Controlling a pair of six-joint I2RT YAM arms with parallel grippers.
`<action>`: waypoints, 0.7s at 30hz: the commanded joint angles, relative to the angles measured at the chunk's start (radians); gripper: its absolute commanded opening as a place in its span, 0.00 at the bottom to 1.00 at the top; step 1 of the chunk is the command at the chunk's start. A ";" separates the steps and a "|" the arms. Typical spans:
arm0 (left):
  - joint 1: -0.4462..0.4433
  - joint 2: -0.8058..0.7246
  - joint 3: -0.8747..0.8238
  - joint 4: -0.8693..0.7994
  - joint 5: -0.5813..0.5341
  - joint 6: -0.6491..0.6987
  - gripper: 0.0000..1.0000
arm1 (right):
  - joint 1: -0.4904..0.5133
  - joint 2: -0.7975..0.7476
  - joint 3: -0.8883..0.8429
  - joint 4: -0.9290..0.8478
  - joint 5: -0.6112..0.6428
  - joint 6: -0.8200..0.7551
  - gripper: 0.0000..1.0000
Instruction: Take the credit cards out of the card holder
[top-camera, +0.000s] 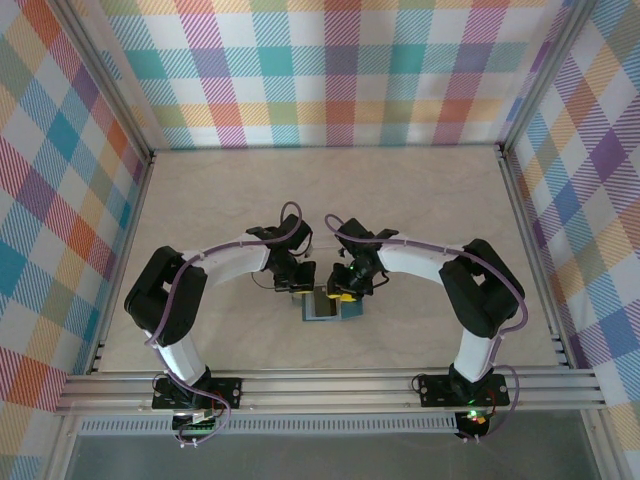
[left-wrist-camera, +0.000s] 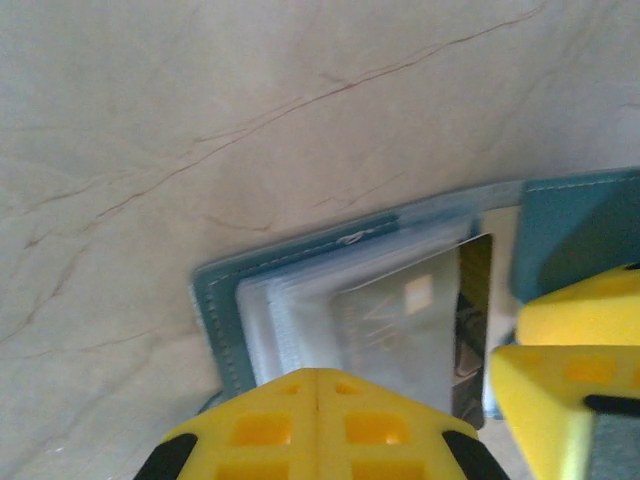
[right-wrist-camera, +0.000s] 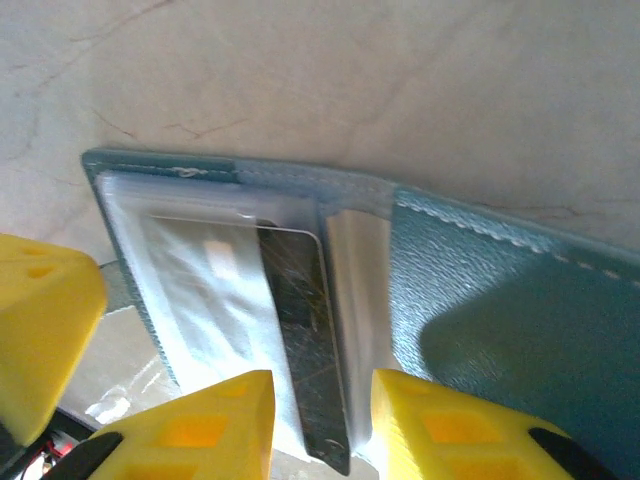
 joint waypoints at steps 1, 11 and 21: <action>-0.006 0.008 -0.018 0.033 0.045 -0.023 0.01 | -0.003 0.015 -0.003 0.026 -0.031 -0.020 0.32; -0.006 0.076 -0.037 -0.007 0.025 0.006 0.00 | -0.019 0.047 -0.017 0.026 -0.035 -0.040 0.31; -0.006 0.086 -0.048 -0.012 0.002 0.013 0.00 | -0.042 0.028 -0.093 0.174 -0.164 -0.020 0.30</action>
